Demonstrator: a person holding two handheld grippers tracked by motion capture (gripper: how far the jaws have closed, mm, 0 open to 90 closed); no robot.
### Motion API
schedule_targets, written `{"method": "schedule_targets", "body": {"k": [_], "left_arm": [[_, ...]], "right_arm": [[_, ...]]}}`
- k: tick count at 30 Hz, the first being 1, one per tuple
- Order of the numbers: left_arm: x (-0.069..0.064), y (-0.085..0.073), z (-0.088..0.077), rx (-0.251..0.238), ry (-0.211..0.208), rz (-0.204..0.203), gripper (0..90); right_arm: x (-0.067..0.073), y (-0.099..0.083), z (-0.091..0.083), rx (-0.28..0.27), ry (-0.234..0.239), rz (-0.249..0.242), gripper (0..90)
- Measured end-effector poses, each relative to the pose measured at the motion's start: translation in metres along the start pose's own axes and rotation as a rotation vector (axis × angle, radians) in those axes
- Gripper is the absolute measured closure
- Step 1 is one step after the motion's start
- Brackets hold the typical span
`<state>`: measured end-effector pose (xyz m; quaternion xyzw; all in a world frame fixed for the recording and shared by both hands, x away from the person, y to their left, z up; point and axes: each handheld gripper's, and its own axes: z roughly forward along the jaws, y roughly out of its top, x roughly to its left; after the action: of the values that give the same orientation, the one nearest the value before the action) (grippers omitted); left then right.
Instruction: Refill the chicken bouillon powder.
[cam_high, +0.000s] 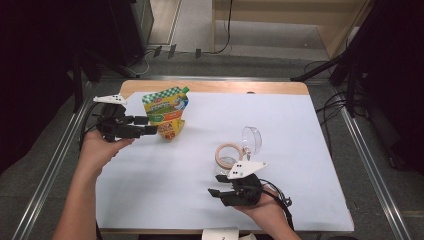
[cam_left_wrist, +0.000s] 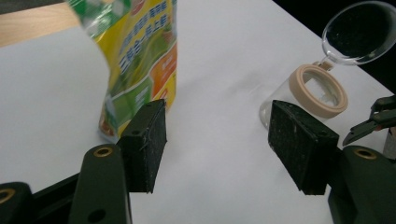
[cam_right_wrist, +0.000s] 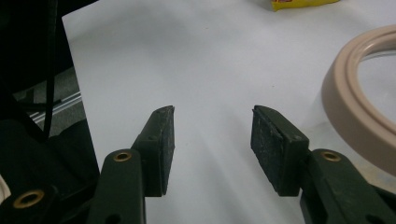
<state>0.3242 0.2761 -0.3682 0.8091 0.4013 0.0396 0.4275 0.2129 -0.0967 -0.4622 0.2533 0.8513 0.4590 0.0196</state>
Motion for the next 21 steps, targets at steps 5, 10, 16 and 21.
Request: {"method": "schedule_targets", "body": {"k": [5,10,16,21], "left_arm": [[0.015,-0.005,0.0,-0.002,0.049,-0.014,38.5],[0.032,-0.006,0.014,-0.011,0.043,-0.013,42.0],[0.041,0.002,0.031,-0.019,0.045,-0.04,45.9],[0.046,0.008,0.047,-0.028,0.067,-0.032,51.3]], "right_arm": [[0.003,0.0,0.003,0.001,0.006,-0.005,51.0],[0.011,0.01,0.013,-0.014,0.027,-0.003,50.9],[0.014,0.015,0.025,-0.001,0.023,-0.028,50.8],[0.014,0.022,0.044,0.016,0.025,-0.032,50.3]]}}
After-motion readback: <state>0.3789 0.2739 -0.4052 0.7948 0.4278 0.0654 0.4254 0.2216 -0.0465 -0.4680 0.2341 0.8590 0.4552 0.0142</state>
